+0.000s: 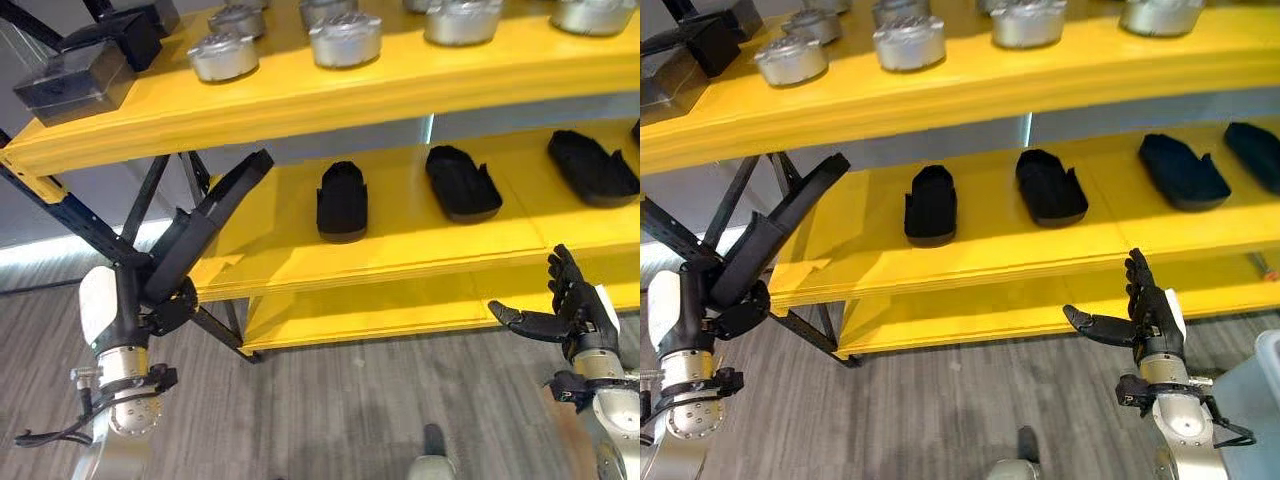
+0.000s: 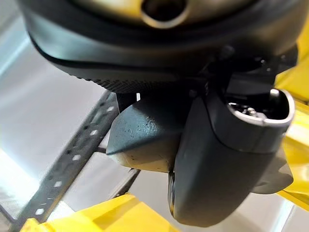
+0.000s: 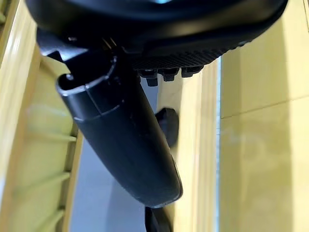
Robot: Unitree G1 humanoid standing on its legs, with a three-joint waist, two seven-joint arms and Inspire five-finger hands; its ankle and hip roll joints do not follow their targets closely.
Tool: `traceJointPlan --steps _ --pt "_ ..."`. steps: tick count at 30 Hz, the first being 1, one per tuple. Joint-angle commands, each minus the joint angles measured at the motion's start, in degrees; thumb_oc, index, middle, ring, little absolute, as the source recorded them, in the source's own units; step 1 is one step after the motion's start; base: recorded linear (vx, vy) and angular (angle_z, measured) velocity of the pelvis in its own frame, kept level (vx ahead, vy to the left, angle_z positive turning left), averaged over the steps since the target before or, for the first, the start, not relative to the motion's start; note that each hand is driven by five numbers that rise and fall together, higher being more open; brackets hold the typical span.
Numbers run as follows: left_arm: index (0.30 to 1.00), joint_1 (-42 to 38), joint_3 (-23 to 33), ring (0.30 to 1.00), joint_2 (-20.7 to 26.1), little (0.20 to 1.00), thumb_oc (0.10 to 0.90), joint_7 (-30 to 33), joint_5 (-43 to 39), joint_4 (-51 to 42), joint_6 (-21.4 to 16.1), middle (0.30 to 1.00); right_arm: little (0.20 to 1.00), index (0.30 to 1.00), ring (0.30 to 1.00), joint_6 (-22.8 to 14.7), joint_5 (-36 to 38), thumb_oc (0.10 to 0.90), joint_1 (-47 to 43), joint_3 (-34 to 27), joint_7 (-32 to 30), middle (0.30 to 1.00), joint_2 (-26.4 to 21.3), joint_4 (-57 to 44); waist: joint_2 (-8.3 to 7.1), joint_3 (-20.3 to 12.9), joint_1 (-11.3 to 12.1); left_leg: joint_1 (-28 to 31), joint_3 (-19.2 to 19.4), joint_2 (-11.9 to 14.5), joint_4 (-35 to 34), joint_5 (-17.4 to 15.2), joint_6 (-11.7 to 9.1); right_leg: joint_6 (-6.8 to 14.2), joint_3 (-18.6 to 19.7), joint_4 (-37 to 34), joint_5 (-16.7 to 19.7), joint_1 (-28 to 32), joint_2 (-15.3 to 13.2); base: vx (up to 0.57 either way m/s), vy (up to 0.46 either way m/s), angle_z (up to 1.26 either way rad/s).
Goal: Move parts from the plastic box to the shelf.
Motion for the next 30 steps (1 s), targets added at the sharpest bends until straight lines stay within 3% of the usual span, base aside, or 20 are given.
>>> traceJointPlan --steps 1,5,6,8,12,17,27,30 --pt "0.300 -4.05 7.74 0.300 3.29 0.300 0.400 4.07 -1.22 -4.55 -1.80 0.300 1.000 1.000 1.000 -4.53 1.31 0.900 -6.39 -1.27 1.39 1.000 -3.70 -4.21 3.37 -2.72 0.85 0.92 -2.98 5.53 -0.63 2.90 -1.43 -3.33 -5.11 -0.11 -5.83 3.30 10.32 0.01 0.104 -0.01" --pt "0.300 -4.86 7.65 0.300 4.04 0.300 0.400 2.16 -0.41 -4.41 -1.56 0.300 1.000 1.000 1.000 -4.60 -4.67 0.900 -6.47 -0.55 1.08 1.000 -2.18 -5.75 1.98 -3.09 1.43 2.80 -2.13 3.60 -0.90 -1.81 -0.12 -1.06 -5.95 -0.11 -4.26 3.45 8.10 0.02 0.035 0.07" --pt "0.300 -5.15 7.50 0.300 4.16 0.300 0.400 1.55 -0.25 -4.22 -1.85 0.300 1.000 1.000 1.000 -3.13 -6.30 0.900 -6.74 -0.41 -1.04 1.000 -1.94 -5.88 1.32 -3.25 2.16 3.34 -1.93 3.20 -0.89 -2.59 0.22 -0.14 -6.81 -0.11 -3.63 3.59 7.22 0.02 -0.022 0.18" --pt "0.300 -5.43 7.41 0.300 4.46 0.300 0.400 1.40 0.38 -4.44 -2.53 0.300 1.000 1.000 1.000 -1.71 -2.66 0.900 -7.51 -0.32 -2.05 1.000 -1.75 -5.53 0.72 -3.33 3.00 3.61 -1.97 3.04 -0.91 -2.98 0.52 0.52 -7.65 -0.11 -3.20 3.68 6.65 0.00 -0.035 0.09" --pt "0.300 -5.96 7.52 0.300 4.53 0.300 0.400 -0.05 0.20 -5.38 -5.45 0.300 1.000 1.000 1.000 -1.95 -3.58 0.900 -7.00 -0.98 -2.26 1.000 -0.26 -4.82 -0.33 -3.58 3.70 3.58 -2.14 2.86 -0.91 -3.56 1.09 0.92 -8.13 -0.11 -3.00 3.62 6.60 -0.01 -0.052 0.00" --pt "0.300 -9.81 4.46 0.300 3.66 0.300 0.400 -1.70 -0.01 -4.79 -6.54 0.300 1.000 1.000 1.000 -2.34 -4.74 0.900 -6.57 -0.59 -1.93 1.000 0.13 -3.95 -1.18 -4.11 2.93 3.54 -1.61 3.34 -0.91 -3.80 1.10 0.71 -7.82 -0.11 -3.28 3.36 7.27 -0.02 -0.082 0.00" --pt "0.300 -20.36 -2.71 0.300 2.02 0.300 0.400 -1.46 -4.11 0.52 1.66 0.300 1.000 1.000 1.000 -1.39 -4.56 0.900 -8.15 3.40 0.20 1.000 0.28 -2.83 -0.67 -4.97 -0.17 4.51 1.29 4.58 -0.91 -3.40 0.40 0.20 -6.69 -0.11 -3.83 3.34 8.55 0.02 -0.061 -0.04" --pt "0.300 -23.68 -5.07 0.300 0.82 0.300 0.400 -5.04 -12.36 2.77 5.27 0.300 1.000 1.000 1.000 -1.00 -5.19 0.900 -8.64 4.62 0.97 1.000 0.47 -2.76 -0.37 -4.95 -1.29 4.79 2.33 4.80 -0.91 -3.36 0.26 0.15 -6.23 -0.11 -3.92 3.10 8.77 0.04 -0.042 -0.23"
